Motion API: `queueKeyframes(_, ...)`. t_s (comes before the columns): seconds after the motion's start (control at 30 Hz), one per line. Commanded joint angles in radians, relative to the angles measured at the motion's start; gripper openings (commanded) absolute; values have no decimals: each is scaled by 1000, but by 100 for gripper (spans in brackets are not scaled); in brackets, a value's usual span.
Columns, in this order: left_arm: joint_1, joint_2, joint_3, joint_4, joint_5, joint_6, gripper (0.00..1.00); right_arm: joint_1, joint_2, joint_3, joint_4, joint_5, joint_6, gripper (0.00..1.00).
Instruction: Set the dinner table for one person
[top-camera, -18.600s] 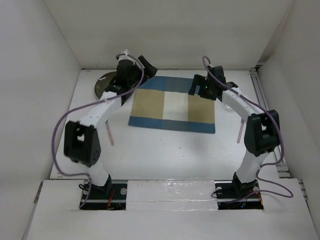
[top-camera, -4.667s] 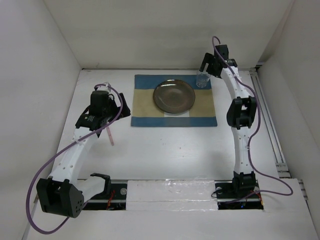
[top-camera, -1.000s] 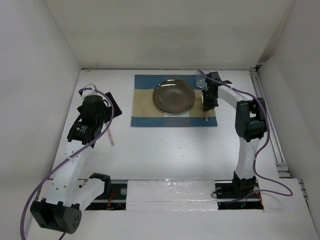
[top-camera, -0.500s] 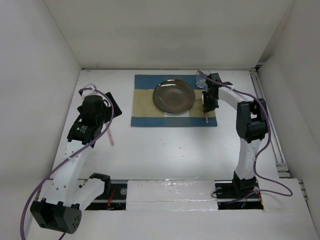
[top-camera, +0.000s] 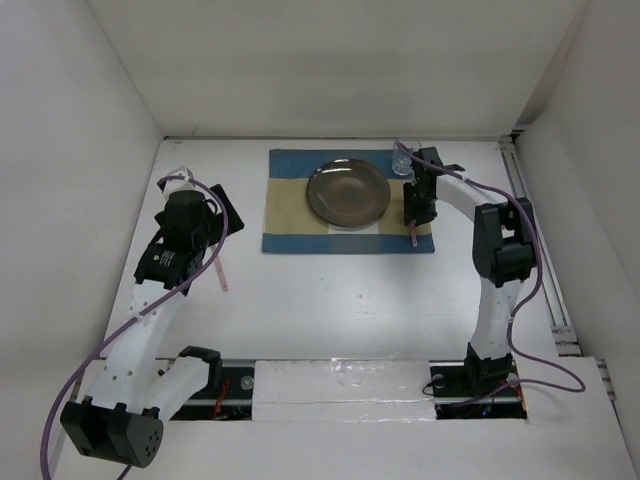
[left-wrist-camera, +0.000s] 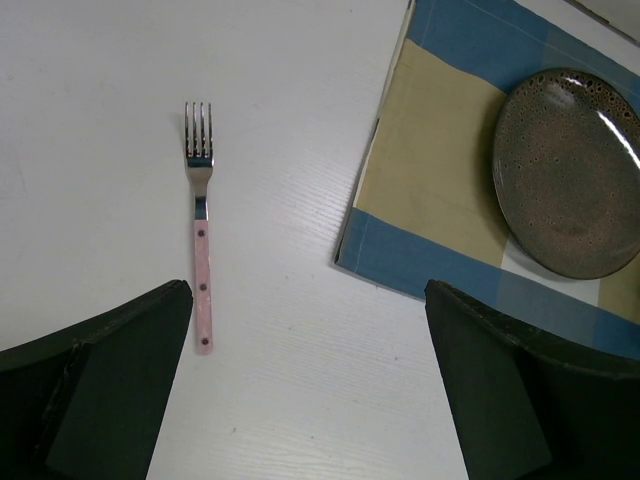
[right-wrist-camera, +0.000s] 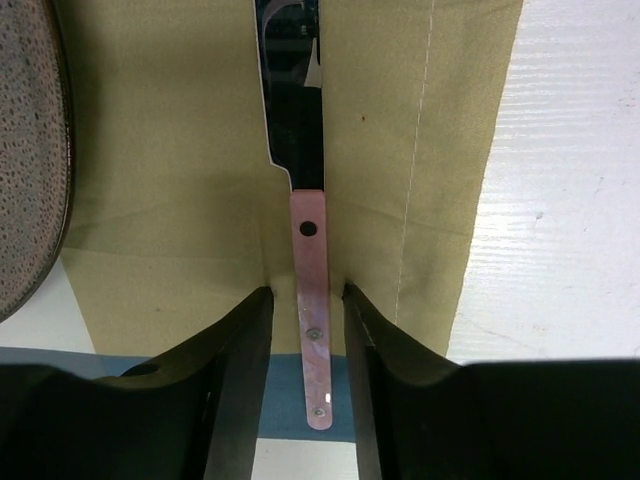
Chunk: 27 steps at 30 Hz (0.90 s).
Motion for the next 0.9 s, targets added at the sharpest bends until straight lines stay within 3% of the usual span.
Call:
queueKeyframes(0.0,-3,-4,21,22,-3,3,100,16,-45,6,9,-1,15,41)
queueKeyframes(0.27,20,51,21,22,8,-25,100,16,-125,4,0,11,35,50)
queueKeyframes(0.37,29,110,44,-27,-68,-92,100,27,-198,-53,32,11,49,51)
queueKeyframes(0.5,124,208,-3,-10,-15,-121,100,63,-301,-132,70,71,94,51)
queueKeyframes(0.53,202,222,-20,5,78,-121,100,82,-353,-170,93,71,104,51)
queueKeyframes(0.63,310,290,-40,16,138,-111,100,132,-462,-227,132,30,114,51)
queueKeyframes(0.87,319,458,-5,5,94,-102,100,246,-589,-309,192,-27,104,51)
